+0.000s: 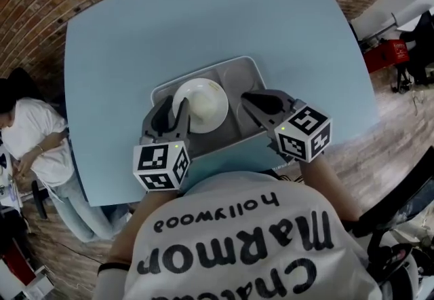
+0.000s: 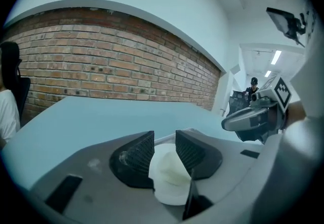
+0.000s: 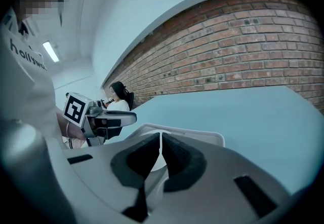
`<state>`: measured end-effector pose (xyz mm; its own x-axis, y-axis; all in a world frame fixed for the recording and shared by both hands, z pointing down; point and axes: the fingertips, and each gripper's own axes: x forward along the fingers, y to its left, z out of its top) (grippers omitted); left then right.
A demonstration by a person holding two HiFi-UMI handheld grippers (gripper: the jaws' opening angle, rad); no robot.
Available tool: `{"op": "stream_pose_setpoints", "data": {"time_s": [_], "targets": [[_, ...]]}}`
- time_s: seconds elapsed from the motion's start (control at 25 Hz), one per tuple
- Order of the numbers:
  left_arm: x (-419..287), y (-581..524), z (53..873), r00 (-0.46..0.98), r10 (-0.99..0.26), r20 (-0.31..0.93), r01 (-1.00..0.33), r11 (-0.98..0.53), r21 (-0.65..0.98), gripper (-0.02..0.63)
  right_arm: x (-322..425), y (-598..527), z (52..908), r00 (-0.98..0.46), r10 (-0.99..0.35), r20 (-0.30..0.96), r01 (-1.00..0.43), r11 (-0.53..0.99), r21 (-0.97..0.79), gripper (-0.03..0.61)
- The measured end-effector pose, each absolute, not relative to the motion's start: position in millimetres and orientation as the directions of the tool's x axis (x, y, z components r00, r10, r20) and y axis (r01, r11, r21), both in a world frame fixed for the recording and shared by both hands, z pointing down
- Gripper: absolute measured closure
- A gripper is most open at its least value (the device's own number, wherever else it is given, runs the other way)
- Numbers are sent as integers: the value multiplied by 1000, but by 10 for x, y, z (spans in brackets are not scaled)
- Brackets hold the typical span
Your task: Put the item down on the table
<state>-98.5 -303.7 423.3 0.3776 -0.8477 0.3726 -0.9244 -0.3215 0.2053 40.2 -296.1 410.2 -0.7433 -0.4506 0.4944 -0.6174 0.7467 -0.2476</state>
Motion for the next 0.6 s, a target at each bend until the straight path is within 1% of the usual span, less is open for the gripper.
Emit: {"op": "stream_pose_setpoints", "data": {"time_s": [0.04, 0.2, 0.4, 0.52, 0.6], "targets": [[-984, -3032, 4215, 389, -844, 368, -920, -332, 210, 485, 380, -2976, 4100, -747, -447, 492, -612, 751, -247, 560], [-995, -2976, 4161, 423, -837, 347, -900, -343, 268, 565, 304, -2980, 4084, -762, -431, 484, -589, 771, -242, 560], [-1191, -2699, 3896, 472, -825, 311, -868, -373, 327, 605, 20, -2788, 3869, -788, -421, 449, -565, 784, -256, 560], [-1177, -2521, 3743, 545, -798, 256, -816, -436, 379, 607, -86, -2699, 3764, -817, -410, 405, -537, 796, -278, 560], [-1181, -2424, 3664, 579, -782, 232, -796, -479, 371, 607, -133, -2689, 3709, -827, -409, 385, -526, 805, -274, 560]]}}
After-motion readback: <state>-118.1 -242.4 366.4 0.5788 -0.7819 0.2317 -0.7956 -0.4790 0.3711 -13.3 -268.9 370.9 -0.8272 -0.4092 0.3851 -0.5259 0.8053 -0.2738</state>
